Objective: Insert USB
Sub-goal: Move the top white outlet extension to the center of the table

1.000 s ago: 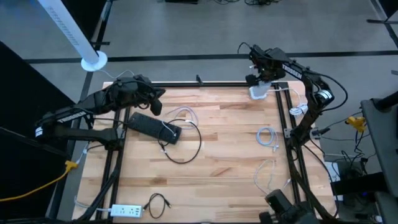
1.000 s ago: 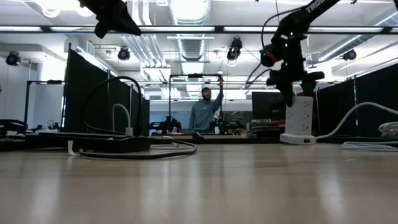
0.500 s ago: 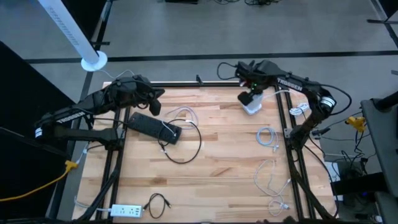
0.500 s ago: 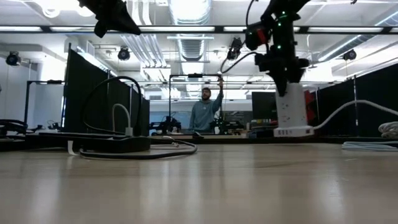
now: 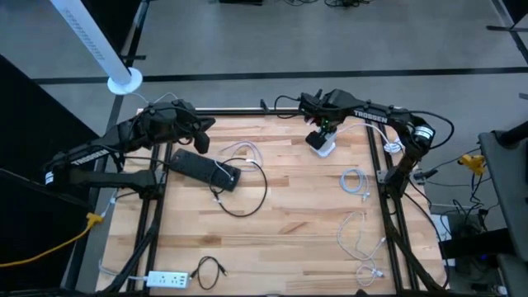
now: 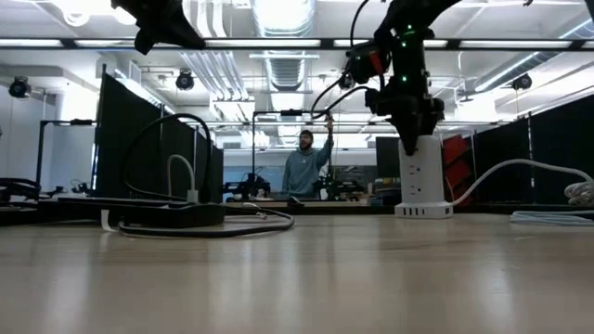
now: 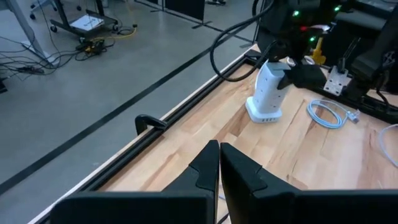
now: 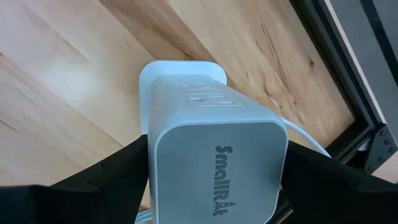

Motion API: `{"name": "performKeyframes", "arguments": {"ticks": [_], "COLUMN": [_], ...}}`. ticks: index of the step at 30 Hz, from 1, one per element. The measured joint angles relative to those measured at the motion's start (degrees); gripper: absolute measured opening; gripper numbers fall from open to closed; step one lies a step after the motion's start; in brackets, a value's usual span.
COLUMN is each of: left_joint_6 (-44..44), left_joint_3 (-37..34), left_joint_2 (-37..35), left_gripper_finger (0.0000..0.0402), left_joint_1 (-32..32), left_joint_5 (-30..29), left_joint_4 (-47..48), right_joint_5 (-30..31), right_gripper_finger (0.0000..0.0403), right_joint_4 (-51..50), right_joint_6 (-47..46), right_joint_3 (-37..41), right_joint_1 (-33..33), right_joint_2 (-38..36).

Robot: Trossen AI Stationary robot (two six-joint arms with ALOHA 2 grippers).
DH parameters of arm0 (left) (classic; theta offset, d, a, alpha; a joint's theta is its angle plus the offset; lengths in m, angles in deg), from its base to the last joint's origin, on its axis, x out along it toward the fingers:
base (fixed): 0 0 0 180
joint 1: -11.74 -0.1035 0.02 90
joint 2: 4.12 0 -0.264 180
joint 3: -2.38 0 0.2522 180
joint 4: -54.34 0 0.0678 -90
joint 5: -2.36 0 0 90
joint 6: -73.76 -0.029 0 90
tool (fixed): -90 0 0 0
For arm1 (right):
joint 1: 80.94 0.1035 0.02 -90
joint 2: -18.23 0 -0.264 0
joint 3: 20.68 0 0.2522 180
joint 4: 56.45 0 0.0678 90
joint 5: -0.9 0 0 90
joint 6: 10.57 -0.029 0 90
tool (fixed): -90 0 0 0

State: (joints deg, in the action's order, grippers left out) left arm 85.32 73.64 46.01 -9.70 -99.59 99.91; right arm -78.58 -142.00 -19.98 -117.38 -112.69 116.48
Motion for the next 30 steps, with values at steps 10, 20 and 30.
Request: {"name": "performKeyframes", "arguments": {"ticks": [10, 20, 30], "left_joint_6": [0.0, -0.5, -5.0], "left_joint_3": [10.8, 25.5, 26.3], "left_joint_2": [11.2, 32.9, 47.5], "left_gripper_finger": [0.01, 0.0196, 0.022], "left_joint_1": [-11.3, -24.1, -34.1], "left_joint_5": [2.1, 2.0, 0.7], "left_joint_4": [21.6, 41.6, 46.3], "right_joint_5": [-3.1, -3.1, -4.0], "right_gripper_finger": [0.0307, 0.0353, 0.0345], "right_joint_4": [-2.7, -3.7, -3.8], "right_joint_6": [1.0, 2.2, 3.9], "right_joint_3": [0.1, 0.1, 0.1], "right_joint_1": [0.0, 0.1, 0.1], "right_joint_2": [-1.7, -2.5, -7.1]}}
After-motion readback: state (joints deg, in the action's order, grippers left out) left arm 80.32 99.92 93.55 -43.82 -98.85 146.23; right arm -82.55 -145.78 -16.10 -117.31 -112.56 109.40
